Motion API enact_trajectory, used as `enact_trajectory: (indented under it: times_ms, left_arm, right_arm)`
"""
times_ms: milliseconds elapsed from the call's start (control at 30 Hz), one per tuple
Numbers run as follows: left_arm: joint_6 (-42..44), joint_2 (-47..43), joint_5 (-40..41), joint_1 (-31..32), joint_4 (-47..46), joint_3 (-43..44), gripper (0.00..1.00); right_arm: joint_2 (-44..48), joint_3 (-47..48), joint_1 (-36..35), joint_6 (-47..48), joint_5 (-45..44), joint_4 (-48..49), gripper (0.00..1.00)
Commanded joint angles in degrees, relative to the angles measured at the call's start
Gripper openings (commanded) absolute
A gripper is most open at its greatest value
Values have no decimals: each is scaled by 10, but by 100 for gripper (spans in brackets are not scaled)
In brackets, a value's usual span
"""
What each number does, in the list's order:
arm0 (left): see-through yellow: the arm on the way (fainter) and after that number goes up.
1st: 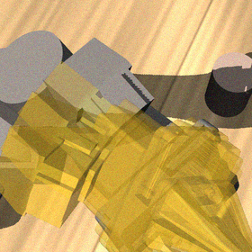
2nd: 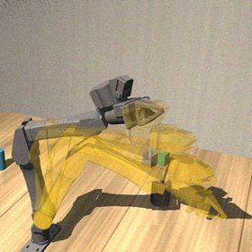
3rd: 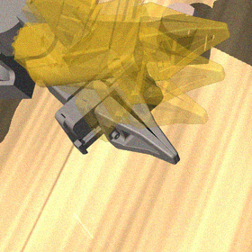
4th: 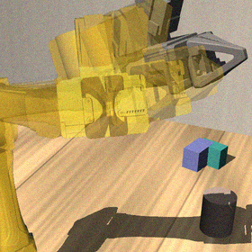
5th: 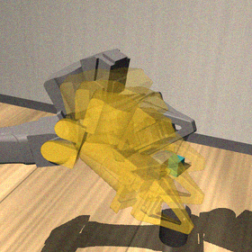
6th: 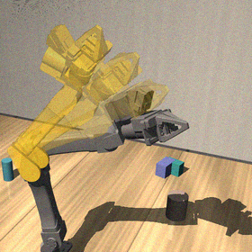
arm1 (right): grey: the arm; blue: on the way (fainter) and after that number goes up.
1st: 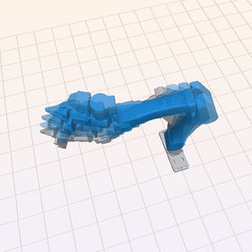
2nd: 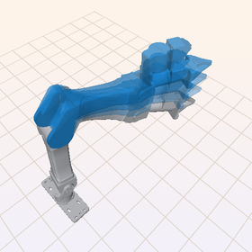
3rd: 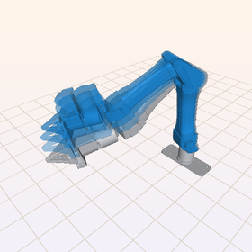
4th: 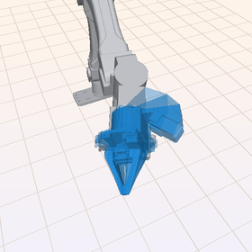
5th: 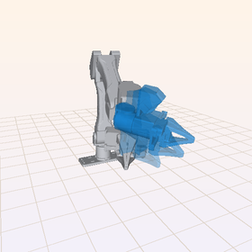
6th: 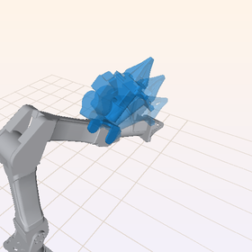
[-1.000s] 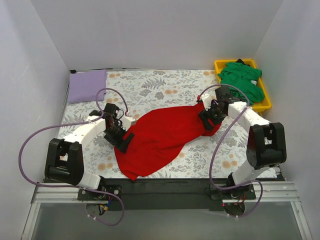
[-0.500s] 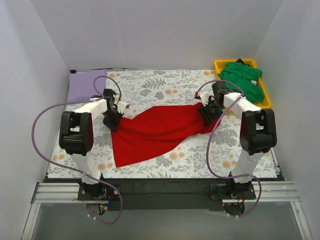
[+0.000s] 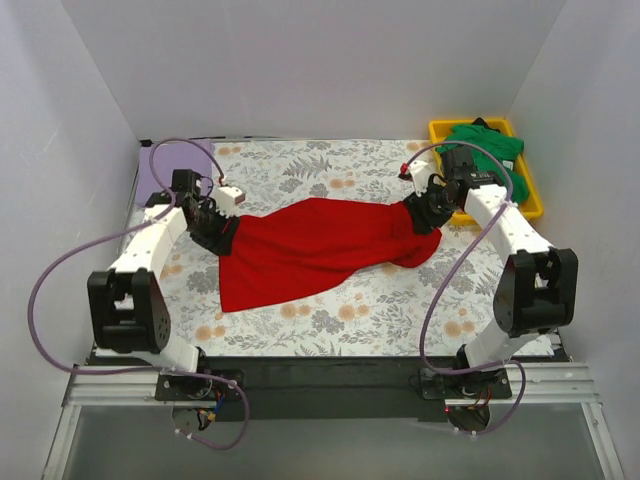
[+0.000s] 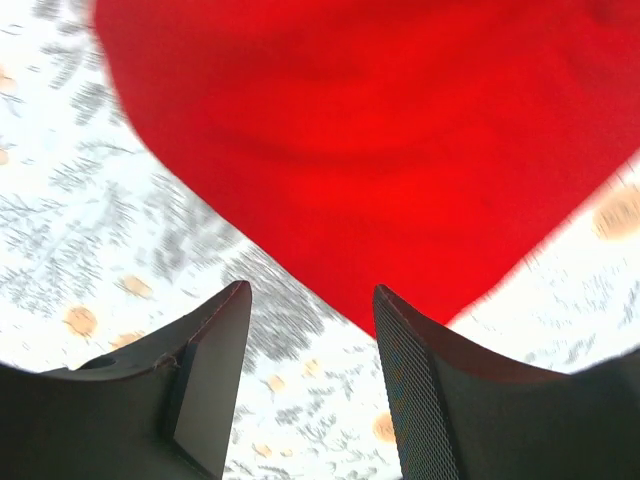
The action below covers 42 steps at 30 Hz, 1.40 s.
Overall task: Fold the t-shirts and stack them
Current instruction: Flatten the tshirt out
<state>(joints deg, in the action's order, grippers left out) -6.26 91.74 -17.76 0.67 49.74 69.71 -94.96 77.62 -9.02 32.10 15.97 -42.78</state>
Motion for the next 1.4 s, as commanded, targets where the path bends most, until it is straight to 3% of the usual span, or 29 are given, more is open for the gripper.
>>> enact_trajectory:
  times_ms: [0,367,933,1133,1167,1367]
  left_arm:
    - [77,-88,-46,10,49,-65,51]
    - [67,-110,-28,58,23,-182,52]
    - [92,-118,17,92,-41,-252,59]
    - [124,-149,26,95,-8,-258,59]
    - [128,-157,26,97,-4,-257,59]
    - [179,-196,26,102,28,-266,57]
  right_arm:
    - [43,-48,0,17,13,-27,55]
    - [12,-107,-35,13,-4,11,46]
    - [-44,-171,-93,26,-86,117,54]
    - [-54,-184,-95,22,-92,131,42]
    - [-55,-185,-96,21,-92,133,36]
    - [-61,-185,-95,19,-92,133,21]
